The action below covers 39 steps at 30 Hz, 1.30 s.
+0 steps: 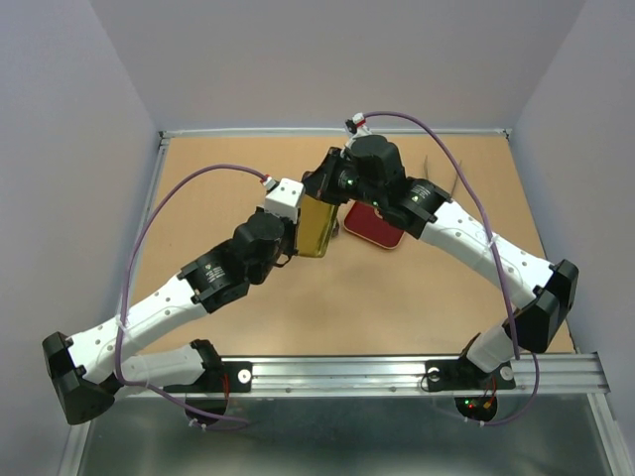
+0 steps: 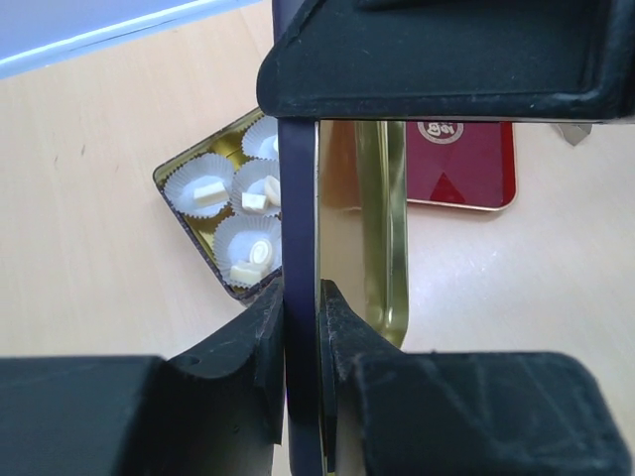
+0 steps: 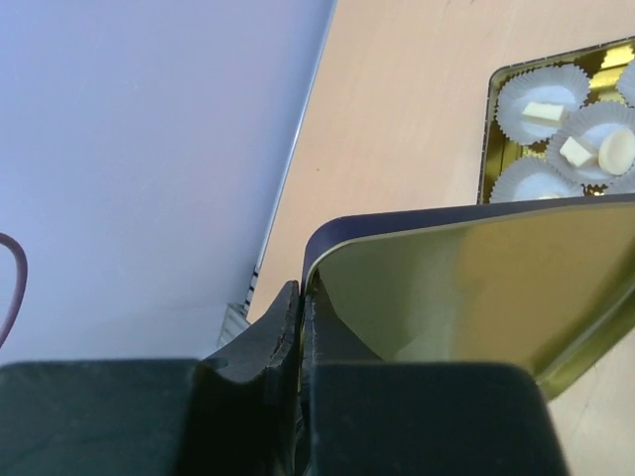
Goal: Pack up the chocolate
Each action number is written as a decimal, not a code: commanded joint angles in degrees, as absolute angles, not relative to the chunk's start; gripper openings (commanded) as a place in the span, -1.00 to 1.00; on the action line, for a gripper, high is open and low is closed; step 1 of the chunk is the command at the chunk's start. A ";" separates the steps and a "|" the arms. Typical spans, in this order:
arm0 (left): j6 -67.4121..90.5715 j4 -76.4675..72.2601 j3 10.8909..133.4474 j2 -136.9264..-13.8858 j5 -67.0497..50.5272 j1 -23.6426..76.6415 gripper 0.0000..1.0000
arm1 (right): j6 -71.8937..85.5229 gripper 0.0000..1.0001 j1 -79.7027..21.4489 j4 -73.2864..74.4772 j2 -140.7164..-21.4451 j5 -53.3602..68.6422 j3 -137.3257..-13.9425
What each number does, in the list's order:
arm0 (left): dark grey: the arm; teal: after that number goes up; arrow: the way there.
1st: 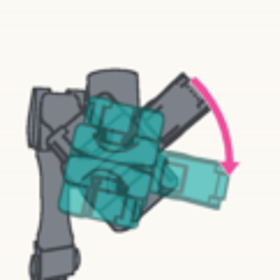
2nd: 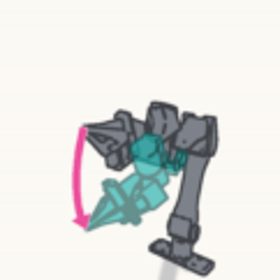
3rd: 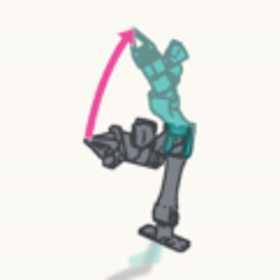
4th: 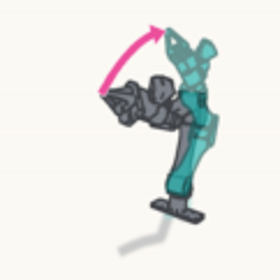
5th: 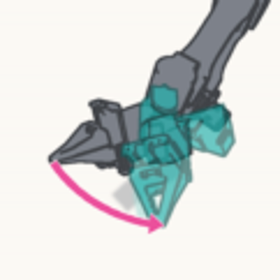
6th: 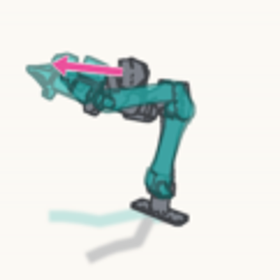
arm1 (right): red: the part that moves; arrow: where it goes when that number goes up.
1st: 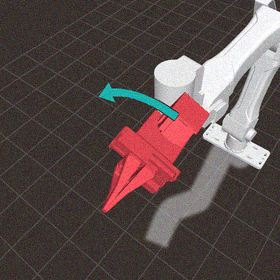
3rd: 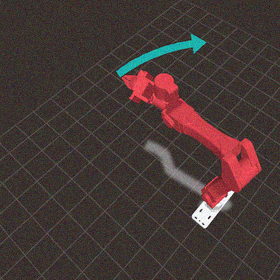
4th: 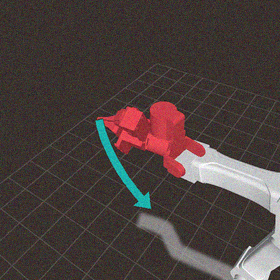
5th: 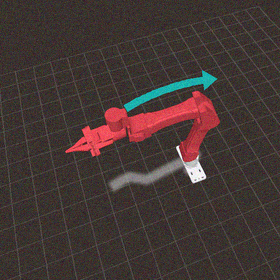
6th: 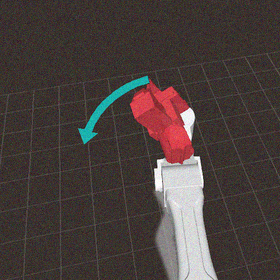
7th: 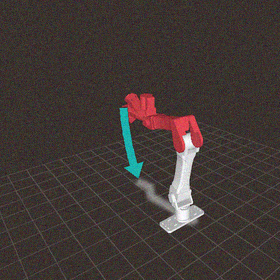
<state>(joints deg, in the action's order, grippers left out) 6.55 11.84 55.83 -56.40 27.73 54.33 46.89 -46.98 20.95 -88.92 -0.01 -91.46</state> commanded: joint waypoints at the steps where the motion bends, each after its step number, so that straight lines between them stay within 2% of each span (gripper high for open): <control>1: 8.08 7.03 55.99 -54.93 28.03 55.20 -0.43 | 45.53 -0.99 -47.37 18.90 -88.25 -0.61 -93.87; 5: 9.57 6.51 55.64 -53.70 28.56 55.20 0.00 | 45.44 -0.99 -47.29 18.90 -86.84 -3.07 -92.38; 9: 10.55 5.54 54.67 -49.85 26.55 55.20 0.32 | 43.95 -0.99 -47.37 18.90 -85.43 -6.23 -91.50; 11: 10.63 5.45 53.88 -48.35 25.32 55.11 0.38 | 42.55 -0.99 -47.20 18.90 -85.17 -7.03 -91.76; 17: 11.86 7.29 53.00 -42.11 20.22 55.02 0.44 | 40.17 -0.99 -45.79 18.90 -84.20 -6.77 -92.81; 21: 13.27 6.25 52.91 -38.41 16.79 53.62 0.51 | 37.36 -0.99 -42.19 18.90 -83.76 2.69 -94.48; 25: 14.41 3.44 53.44 -37.70 11.62 49.32 0.54 | 37.09 -0.99 -39.12 18.90 -84.20 18.93 -96.76; 28: 17.13 -1.13 52.74 -39.28 -1.62 40.11 0.54 | 37.00 -0.99 -38.06 18.81 -84.73 27.58 -97.47; 29: 18.10 -2.53 52.56 -39.81 -10.54 33.99 0.54 | 37.26 -0.99 -37.88 18.81 -84.81 29.34 -97.99; 31: 21.61 -7.37 51.51 -41.30 -21.20 29.11 0.54 | 37.88 -0.99 -37.62 18.72 -84.81 33.64 -98.61; 36: 28.64 -18.69 49.58 -42.89 -34.78 17.87 0.54 | 40.16 -0.99 -37.62 16.27 -84.03 40.51 -100.28; 39: 34.18 -24.93 47.21 -43.16 -41.56 14.78 0.54 | 43.32 -0.99 -37.44 13.63 -83.06 43.94 -100.46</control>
<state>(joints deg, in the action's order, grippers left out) 26.61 -11.73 49.36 -43.79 -26.68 18.04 40.05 -37.56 20.25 -85.86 35.46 -96.53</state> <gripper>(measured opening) 0.765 0.030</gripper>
